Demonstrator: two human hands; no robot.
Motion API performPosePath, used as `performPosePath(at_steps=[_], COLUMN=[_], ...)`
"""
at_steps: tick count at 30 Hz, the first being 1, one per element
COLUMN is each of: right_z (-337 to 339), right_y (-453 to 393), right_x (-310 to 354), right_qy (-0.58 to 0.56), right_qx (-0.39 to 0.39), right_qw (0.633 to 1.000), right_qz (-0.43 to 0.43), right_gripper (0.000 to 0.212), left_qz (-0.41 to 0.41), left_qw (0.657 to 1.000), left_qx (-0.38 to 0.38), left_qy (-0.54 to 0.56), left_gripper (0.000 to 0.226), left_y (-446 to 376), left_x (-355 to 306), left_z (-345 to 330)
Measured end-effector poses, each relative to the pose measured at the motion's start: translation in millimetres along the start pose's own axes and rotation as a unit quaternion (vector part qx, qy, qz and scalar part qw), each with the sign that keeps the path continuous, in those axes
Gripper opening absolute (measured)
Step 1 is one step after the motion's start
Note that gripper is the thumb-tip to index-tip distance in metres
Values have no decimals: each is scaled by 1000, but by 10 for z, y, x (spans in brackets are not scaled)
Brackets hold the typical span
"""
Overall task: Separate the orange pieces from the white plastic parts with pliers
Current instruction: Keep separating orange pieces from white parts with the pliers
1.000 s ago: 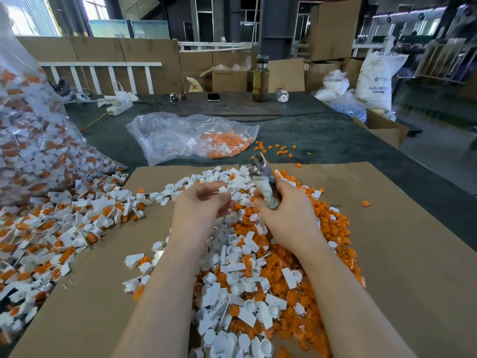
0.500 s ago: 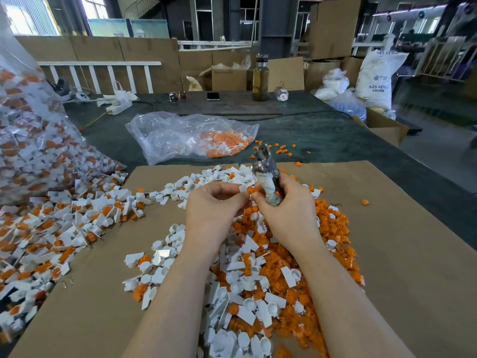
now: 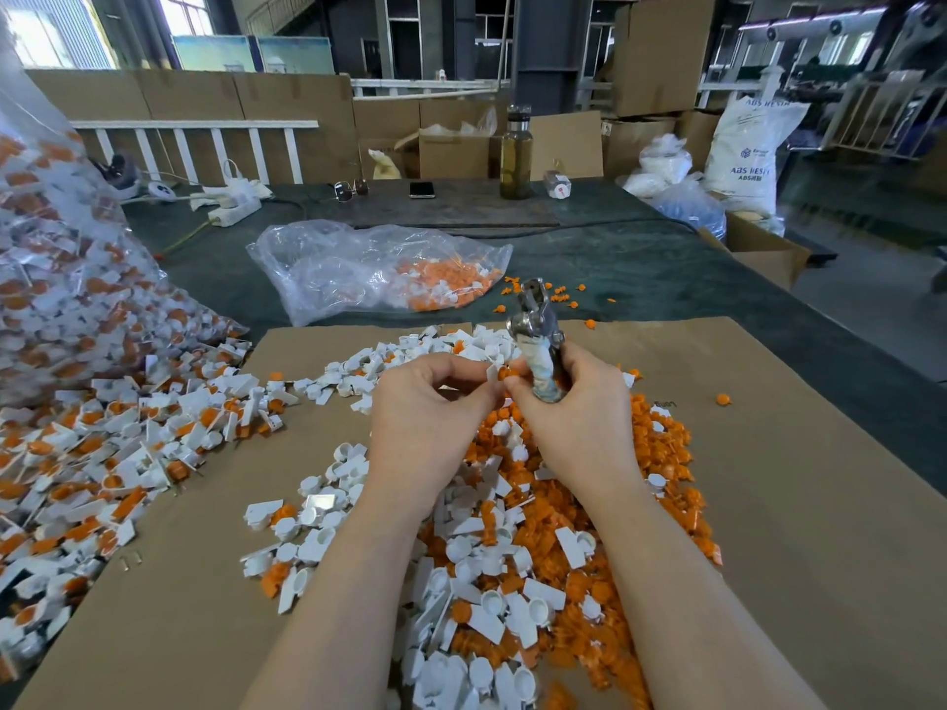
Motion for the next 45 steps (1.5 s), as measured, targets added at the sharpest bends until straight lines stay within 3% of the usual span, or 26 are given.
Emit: performPosePath(at_steps=[10, 25, 34, 39, 45], right_z=[0, 0, 99, 100, 37], right_y=[7, -9, -30, -23, -3], right_x=[12, 7, -52, -47, 3], right_qy=[12, -11, -78, -52, -50], right_qx=[2, 76, 128, 179, 104], right_qw=[1000, 997, 989, 983, 993], right_qz=[7, 25, -5, 10, 12], right_gripper=[19, 17, 11, 7, 7], left_qz=[-30, 12, 39, 28, 17], left_qw=[999, 999, 986, 979, 991], left_qx=[16, -36, -48, -35, -40], left_qy=[-26, 9, 157, 197, 123], left_gripper=[17, 13, 6, 5, 8], left_y=[-2, -27, -43, -35, -30], left_x=[7, 49, 32, 16, 14], left_z=[-11, -28, 60, 82, 56])
Point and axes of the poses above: each hand's wrist, its own y-axis away from the middle knuckle, its own z-axis out of the back of the hand, x = y × z, the point moved 1 cm from there along -y, towards the middle knuckle, and after that the axes turned 8 degrees about y, right-handed, at the moved point
